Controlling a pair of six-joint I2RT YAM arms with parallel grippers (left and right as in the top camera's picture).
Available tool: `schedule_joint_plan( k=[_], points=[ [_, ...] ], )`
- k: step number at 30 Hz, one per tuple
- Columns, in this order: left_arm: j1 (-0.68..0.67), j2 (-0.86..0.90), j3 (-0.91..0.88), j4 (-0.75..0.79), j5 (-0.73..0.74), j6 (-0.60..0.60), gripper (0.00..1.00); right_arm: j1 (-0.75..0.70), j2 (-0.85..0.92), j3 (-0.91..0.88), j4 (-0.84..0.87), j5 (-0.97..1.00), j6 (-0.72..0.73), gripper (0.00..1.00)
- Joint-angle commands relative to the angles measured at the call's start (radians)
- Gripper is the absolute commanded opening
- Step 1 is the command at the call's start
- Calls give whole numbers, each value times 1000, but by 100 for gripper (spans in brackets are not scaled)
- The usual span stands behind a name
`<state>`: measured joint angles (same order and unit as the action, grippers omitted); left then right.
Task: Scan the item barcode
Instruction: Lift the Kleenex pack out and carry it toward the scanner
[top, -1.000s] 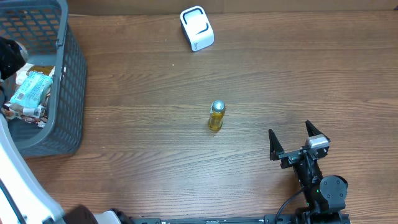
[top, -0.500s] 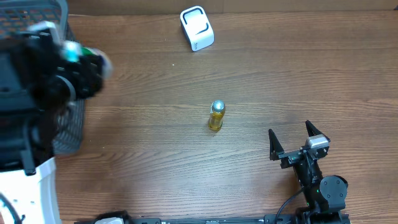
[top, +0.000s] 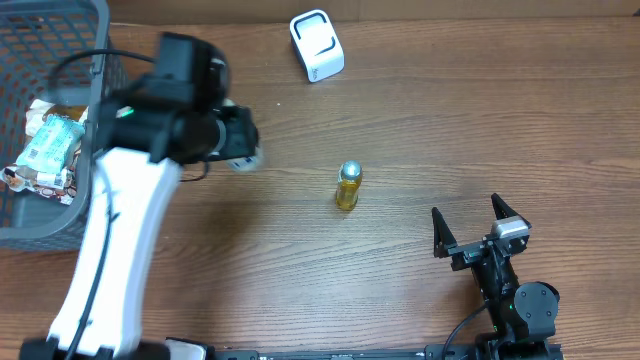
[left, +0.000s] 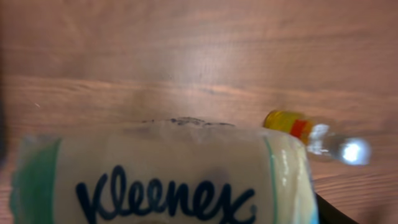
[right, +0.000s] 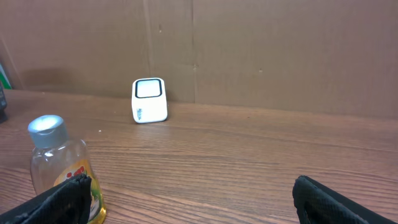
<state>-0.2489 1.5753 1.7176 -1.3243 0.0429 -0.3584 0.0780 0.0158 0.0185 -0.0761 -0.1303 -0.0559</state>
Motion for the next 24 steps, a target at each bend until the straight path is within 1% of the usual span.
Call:
schedule_joint_plan(
  k=[1,7,10,13,19,24],
  points=[
    [-53,64,-41,29,-53,-69,25,-6,-2,-10,3,6,-5,100],
    [-141,173,-122,163,-53,-98,25,-6,-2,-10,3,6,-5,100],
    [-170,206,-149,211,-53,-136,24,-6,-2,-10,2,6,-5,100],
    [-202,238,-162,254,-57,-141,24,-6,-2,-10,3,6,-5,100],
    [-270,306,-163,283,-202,-203,24,-6,-2,-10,2,6,-5,100],
    [-298,344,-166,310,-241,-208,24,-6,-2,-10,3,6,-5,100]
  ],
)
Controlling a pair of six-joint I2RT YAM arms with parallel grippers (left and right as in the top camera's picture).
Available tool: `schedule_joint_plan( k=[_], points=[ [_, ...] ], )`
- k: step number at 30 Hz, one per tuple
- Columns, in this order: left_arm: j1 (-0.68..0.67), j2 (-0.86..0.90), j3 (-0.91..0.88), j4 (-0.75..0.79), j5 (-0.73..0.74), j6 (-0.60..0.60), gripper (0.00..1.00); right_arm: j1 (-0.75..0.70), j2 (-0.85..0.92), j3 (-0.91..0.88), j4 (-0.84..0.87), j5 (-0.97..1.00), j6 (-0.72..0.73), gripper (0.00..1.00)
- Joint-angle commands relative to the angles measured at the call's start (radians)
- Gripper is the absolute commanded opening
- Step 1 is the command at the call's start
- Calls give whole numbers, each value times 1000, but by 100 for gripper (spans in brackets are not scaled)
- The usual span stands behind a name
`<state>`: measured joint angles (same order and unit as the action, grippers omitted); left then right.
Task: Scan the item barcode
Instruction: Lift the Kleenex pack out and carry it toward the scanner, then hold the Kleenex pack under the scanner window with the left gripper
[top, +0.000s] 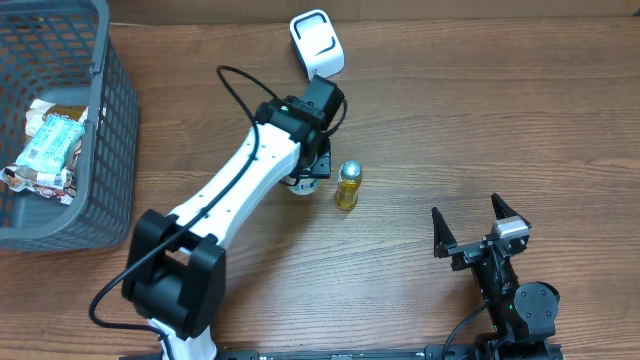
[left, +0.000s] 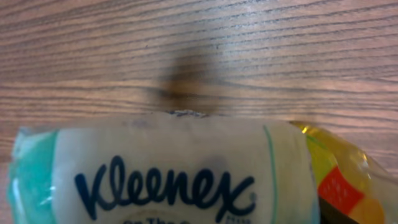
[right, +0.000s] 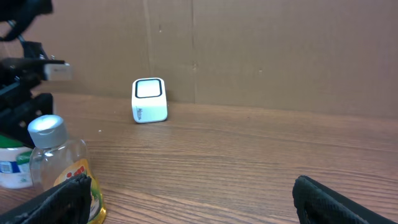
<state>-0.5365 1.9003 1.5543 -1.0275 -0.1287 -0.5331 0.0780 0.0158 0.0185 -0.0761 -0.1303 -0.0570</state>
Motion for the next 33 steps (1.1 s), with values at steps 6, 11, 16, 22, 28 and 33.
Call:
schedule_joint_plan(
  k=[6,11,16,22,28,33],
  points=[
    [-12,60,-3,46,-92,-51,27,-6,-2,-10,3,6,-3,100],
    [-12,74,-6,68,-96,-50,28,-6,-2,-10,3,6,-3,100],
    [-12,74,-11,68,-122,-35,28,-6,-2,-10,3,6,-3,100],
    [-12,74,-34,85,-121,-14,34,-6,-2,-10,3,6,-3,100],
    [-3,74,-43,124,-108,57,47,-6,-2,-10,3,6,-3,100],
    [8,74,-43,119,-93,111,48,-6,-2,-10,3,6,-3,100]
  ],
)
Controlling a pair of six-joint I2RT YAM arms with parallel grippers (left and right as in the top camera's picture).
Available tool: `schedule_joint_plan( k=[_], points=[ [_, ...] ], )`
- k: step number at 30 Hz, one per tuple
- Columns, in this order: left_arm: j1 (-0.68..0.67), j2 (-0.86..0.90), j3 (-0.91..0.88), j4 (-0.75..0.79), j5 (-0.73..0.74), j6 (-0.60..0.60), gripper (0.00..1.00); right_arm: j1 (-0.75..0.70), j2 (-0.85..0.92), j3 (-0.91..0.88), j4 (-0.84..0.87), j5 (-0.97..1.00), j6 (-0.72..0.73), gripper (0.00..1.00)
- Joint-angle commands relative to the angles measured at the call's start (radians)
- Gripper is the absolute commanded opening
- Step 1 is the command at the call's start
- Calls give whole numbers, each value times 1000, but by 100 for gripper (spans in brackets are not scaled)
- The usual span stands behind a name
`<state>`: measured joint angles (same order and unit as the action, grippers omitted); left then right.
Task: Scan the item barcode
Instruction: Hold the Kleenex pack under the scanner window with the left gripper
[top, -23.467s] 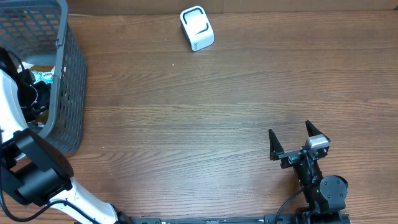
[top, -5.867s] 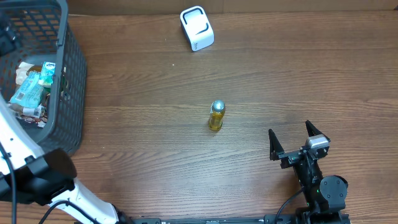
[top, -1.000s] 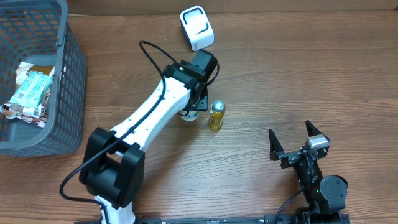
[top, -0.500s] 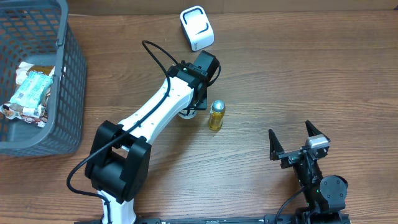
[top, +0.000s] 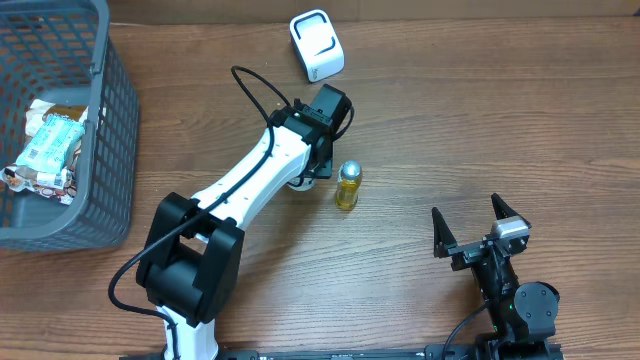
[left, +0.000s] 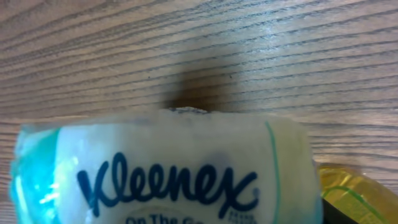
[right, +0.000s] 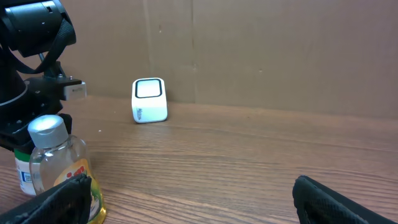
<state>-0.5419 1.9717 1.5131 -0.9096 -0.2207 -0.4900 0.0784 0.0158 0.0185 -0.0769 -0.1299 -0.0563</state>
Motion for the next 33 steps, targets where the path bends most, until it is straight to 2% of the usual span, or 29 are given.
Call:
schedule_joint_plan(
  k=[1,9,13,16,27,33],
  points=[
    [13,3,-2,2,10,81,50,-7,-2,-10,3,5,-4,100],
    [13,3,-2,3,58,94,57,-7,-2,-10,3,6,-4,100],
    [13,3,-3,-2,67,94,74,-7,-2,-10,3,6,-4,100],
    [13,3,-3,-2,76,95,77,-7,-2,-10,3,5,-4,100],
    [21,2,4,-1,84,94,79,-7,-2,-10,3,5,-4,100],
    [45,-15,21,-2,138,109,77,-7,-2,-10,3,6,-4,100]
  ],
)
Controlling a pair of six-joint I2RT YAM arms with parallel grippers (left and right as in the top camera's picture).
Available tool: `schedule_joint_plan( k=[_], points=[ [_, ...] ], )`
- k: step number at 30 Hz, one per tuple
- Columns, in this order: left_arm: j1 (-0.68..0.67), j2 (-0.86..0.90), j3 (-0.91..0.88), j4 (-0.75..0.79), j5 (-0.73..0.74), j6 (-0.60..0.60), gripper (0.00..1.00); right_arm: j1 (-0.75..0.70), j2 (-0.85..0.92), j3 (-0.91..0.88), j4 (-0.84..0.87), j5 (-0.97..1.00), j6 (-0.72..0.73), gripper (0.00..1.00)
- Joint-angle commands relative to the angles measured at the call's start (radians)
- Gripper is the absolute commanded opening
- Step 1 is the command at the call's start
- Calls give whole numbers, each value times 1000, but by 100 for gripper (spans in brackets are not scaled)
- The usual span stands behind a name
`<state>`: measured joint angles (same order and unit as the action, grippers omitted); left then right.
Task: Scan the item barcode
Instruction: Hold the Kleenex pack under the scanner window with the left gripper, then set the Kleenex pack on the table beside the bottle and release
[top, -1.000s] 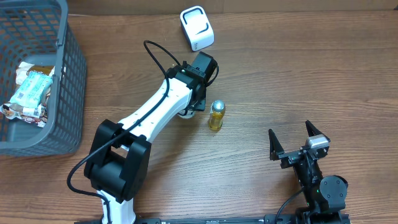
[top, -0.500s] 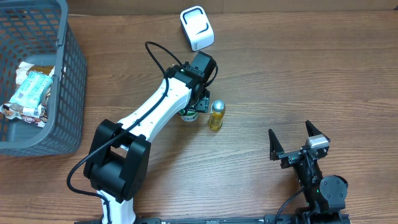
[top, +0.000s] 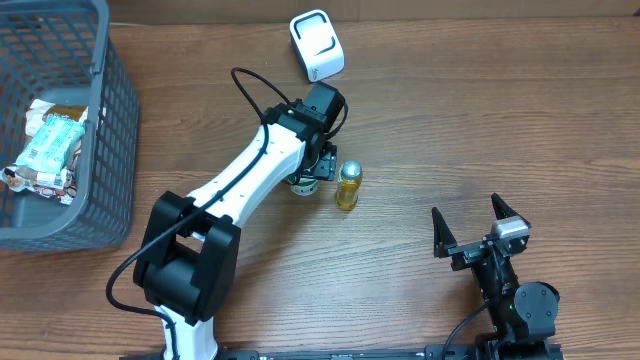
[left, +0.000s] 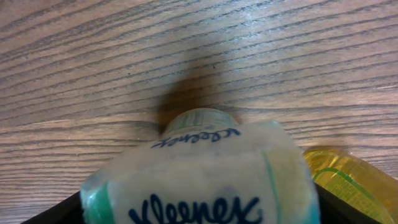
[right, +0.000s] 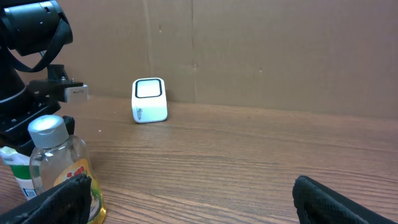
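A white-and-green Kleenex pack (left: 205, 168) fills the lower left wrist view, tilted so its top end shows. My left gripper (left: 199, 208) is shut on it, with dark fingers at both lower corners. From overhead the pack (top: 299, 184) sits low at the table under the left gripper (top: 308, 172), just left of a small yellow bottle (top: 348, 186). The white barcode scanner (top: 317, 45) stands at the far edge, beyond them. My right gripper (top: 467, 210) rests open near the front right, nothing between its fingers.
A grey mesh basket (top: 108, 110) holding snack packets (top: 45, 150) occupies the far left. In the right wrist view the bottle (right: 59, 162) stands at the left with the pack (right: 15, 171) behind it. The scanner (right: 149, 99) stands before a cardboard wall.
The Kleenex pack has tipped in the left gripper: its label faced the camera squarely, now its top end shows. The left arm has shifted slightly beside the bottle. The right arm is unchanged.
The left gripper held the Kleenex pack over the table to the right of the basket. Then it was beside the yellow bottle, below the scanner, and stayed there. Now the pack is tilted there. The right gripper stayed open and still throughout.
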<state>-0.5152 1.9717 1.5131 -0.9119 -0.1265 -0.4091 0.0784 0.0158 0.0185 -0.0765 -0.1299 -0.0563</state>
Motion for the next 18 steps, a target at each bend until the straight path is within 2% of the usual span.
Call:
schedule_joint_plan(
  k=[1,4,6,12,18],
  points=[
    [21,-16,21,0,50,35,76,-7,-2,-10,3,6,-4,100],
    [24,-18,21,0,50,46,68,-7,-2,-10,3,5,-4,100],
    [24,-18,21,-4,50,48,66,-7,-2,-10,3,5,-4,100],
    [24,-18,21,-6,50,48,81,-7,-2,-10,3,6,-4,100],
    [24,-41,26,-7,49,59,84,-7,-2,-10,3,5,-4,100]
  ],
)
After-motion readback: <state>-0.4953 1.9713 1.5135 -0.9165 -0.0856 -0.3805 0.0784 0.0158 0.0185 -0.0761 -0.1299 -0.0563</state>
